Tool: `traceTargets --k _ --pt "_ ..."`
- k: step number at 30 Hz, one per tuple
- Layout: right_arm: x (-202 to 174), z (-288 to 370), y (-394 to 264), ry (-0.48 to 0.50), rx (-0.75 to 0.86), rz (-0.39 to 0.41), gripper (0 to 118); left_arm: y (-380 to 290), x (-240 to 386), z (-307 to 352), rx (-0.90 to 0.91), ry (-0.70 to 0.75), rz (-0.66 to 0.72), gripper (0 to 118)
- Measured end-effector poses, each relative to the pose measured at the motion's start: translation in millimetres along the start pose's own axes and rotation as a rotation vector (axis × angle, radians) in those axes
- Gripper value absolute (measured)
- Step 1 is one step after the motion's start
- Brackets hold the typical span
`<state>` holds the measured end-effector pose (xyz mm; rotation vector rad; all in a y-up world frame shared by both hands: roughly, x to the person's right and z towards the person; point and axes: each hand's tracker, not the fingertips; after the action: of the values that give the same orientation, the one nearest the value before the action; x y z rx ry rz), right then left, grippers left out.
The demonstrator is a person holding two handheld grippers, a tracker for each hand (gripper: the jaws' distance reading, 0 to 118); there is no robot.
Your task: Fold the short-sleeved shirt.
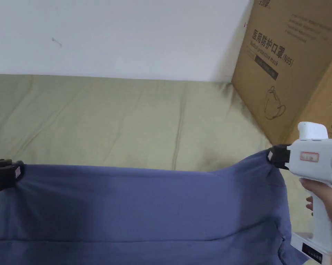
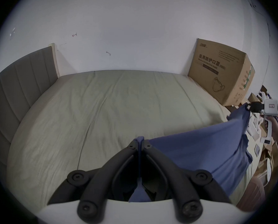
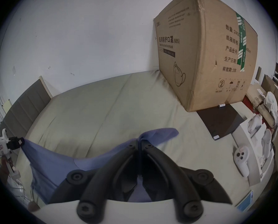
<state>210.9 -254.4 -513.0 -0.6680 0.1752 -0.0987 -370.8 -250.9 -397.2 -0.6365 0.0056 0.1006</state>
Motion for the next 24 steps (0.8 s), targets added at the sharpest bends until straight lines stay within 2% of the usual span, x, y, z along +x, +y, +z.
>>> traceTargets --k 4,8,11,12,13,14,15,16,17,19,20,21,24 --pt "13.4 45.5 -45.2 0.025 -0.052 0.02 3 -40.2 -5.0 30.2 -0.076 -0.048 0.014 2" --pt "24.6 92.2 -109.9 0.039 -0.214 -0.021 3 -100.3 -6.0 62.8 -0.204 -0.102 0.026 2" --pt "27.4 94.8 -155.2 0.027 -0.364 0.007 3 -145.4 -5.6 65.8 -0.345 -0.124 0.016 2" --pt "28.1 90.4 -169.9 0.013 -0.39 0.011 3 -158.6 -4.6 64.5 -0.363 -0.11 0.003 5" --pt "28.5 82.8 -180.4 0.001 -0.42 0.008 4 -168.5 -4.5 61.8 -0.369 -0.107 0.01 13" --pt "35.8 67.6 -187.0 -0.003 -0.413 0.009 6 -172.8 -4.8 60.1 -0.361 -0.108 0.02 29" --pt "36.8 63.0 -193.1 -0.01 -0.395 0.018 21 -175.3 -4.8 58.8 -0.359 -0.092 0.027 61" --pt "36.3 63.8 -193.1 -0.038 -0.362 0.037 42 -175.2 -5.1 58.8 -0.357 -0.066 0.029 89" --pt "35.3 67.7 -189.1 -0.041 -0.333 0.02 50 -174.1 -4.6 59.8 -0.349 -0.041 0.032 98" --pt "28.8 77.6 -173.1 -0.011 -0.293 -0.04 71 -165.9 -2.3 69.9 -0.306 -0.033 0.028 112" --pt "25.0 85.9 -164.9 0.005 -0.263 -0.06 100 -159.0 -0.5 81.8 -0.224 -0.055 0.03 118" --pt "19.4 96.4 -156.9 0.039 -0.198 -0.071 118 -149.9 5.2 91.3 -0.152 -0.048 0.034 115" --pt "-11.2 135.3 -140.0 0.099 0.135 -0.069 118 -125.1 30.0 122.1 0.076 -0.027 0.061 115"
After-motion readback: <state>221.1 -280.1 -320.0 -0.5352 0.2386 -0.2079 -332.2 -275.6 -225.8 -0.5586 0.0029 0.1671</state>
